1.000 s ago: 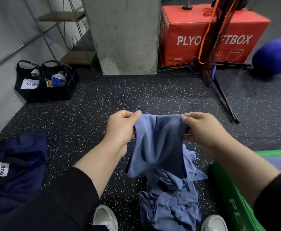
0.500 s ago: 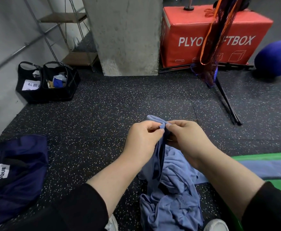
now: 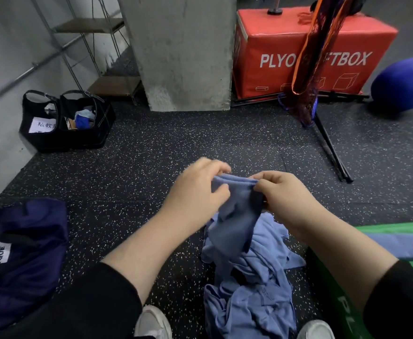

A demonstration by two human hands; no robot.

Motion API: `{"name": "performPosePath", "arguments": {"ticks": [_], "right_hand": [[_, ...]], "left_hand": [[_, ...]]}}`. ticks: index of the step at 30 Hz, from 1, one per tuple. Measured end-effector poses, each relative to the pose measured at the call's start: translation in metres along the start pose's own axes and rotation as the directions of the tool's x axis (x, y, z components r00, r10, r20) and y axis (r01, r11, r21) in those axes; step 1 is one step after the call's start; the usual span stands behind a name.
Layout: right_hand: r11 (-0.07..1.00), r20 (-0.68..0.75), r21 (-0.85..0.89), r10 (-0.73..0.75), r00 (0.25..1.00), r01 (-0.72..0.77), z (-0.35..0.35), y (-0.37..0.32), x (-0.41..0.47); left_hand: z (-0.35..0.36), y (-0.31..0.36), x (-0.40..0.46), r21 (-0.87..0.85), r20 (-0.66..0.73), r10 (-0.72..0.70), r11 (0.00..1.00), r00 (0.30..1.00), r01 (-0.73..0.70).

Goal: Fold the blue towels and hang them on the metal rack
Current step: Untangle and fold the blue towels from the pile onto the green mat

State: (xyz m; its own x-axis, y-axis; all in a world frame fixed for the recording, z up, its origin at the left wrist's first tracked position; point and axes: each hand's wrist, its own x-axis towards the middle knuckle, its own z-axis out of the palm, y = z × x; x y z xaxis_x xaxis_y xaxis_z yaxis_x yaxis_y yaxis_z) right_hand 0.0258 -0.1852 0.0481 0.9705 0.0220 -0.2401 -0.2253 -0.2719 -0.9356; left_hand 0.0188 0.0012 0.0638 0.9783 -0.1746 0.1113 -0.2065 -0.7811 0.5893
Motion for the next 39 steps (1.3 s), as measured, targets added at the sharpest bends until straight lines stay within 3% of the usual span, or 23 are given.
{"name": "performPosePath", "arguments": {"ticks": [3,5,13,19,24,28,32,36,39], "right_hand": [[0.996,0.083,-0.054,-0.063,0.995,0.067,-0.006,-0.005,-0.001],[0.99,0.102,-0.095,-0.095,0.99,0.105,-0.011,-0.005,0.0],[0.916,0.067,-0.348,-0.189,0.98,0.2,-0.035,0.006,0.013],[0.827,0.043,-0.479,-0.314,0.949,0.295,-0.033,0.004,0.014],[0.831,0.05,-0.448,-0.346,0.937,0.331,-0.03,0.0,0.012],[0.833,0.037,-0.417,-0.385,0.922,0.364,-0.023,-0.008,0.007],[0.824,0.051,-0.431,-0.385,0.922,0.368,-0.022,-0.01,0.006],[0.834,0.093,-0.415,-0.359,0.929,0.364,-0.022,-0.007,0.005],[0.823,0.118,-0.438,-0.347,0.93,0.363,-0.018,-0.005,0.002]], "left_hand": [[0.0,-0.012,0.005,0.249,0.265,-0.017,0.967,0.964,-0.051],[0.005,-0.015,0.005,0.287,0.302,-0.044,0.957,0.952,-0.047],[-0.008,-0.017,0.008,0.052,0.057,0.01,0.999,0.998,-0.013],[-0.011,-0.017,0.009,0.076,0.017,0.021,0.997,1.0,-0.022],[-0.013,-0.01,0.009,0.046,0.024,-0.022,0.999,0.999,0.021],[-0.011,-0.002,0.007,-0.015,0.132,-0.034,0.999,0.991,0.037],[0.005,0.0,0.005,0.023,0.106,-0.084,0.996,0.991,0.082],[0.014,0.002,0.006,-0.185,0.122,-0.252,0.945,0.96,0.271],[0.013,0.009,0.005,-0.491,0.204,-0.384,0.756,0.9,0.434]]}}
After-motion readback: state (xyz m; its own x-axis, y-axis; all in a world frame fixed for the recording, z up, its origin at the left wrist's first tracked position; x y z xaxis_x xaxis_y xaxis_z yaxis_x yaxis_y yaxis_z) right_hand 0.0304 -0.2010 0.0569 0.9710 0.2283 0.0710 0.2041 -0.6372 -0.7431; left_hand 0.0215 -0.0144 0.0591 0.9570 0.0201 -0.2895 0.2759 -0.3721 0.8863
